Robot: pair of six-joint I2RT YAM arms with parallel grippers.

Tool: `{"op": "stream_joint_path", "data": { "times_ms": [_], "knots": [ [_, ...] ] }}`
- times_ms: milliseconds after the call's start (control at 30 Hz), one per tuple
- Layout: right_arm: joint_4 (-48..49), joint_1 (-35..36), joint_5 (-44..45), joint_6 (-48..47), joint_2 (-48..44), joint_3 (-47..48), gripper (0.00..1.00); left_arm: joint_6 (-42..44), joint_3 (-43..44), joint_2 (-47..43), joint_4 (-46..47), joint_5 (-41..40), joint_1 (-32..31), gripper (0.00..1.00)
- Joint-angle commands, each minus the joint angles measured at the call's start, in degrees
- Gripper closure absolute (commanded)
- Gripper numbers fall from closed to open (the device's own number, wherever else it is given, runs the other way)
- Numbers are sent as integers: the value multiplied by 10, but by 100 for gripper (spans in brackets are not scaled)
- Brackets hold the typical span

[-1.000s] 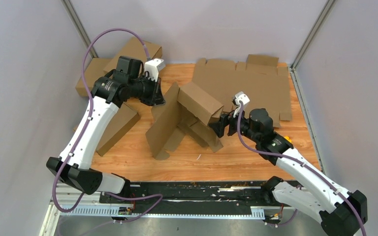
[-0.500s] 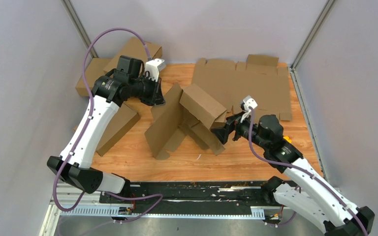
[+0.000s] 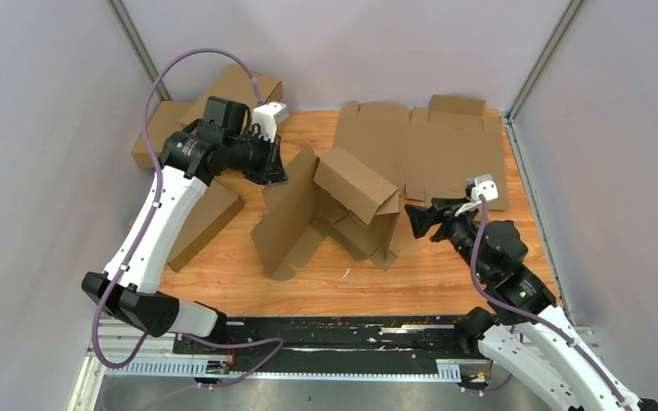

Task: Fold the paper box

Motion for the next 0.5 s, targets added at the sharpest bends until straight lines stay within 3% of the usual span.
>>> {"op": "stream_joint_path", "data": {
  "times_ms": [0,167,367,467],
  "knots": [
    [-17,0,62,17,4,9,38,3,22,1,-7,14,-4,100],
    [-18,-1,61,23,28,9,68,3,20,-3,-9,14,-4,100],
    [52,0,-132,19,91,18,77,2,14,-9,-6,21,-4,100],
    [77,1,-160,19,134,39,78,0,13,-11,-3,25,-4,100]
  ]
}}
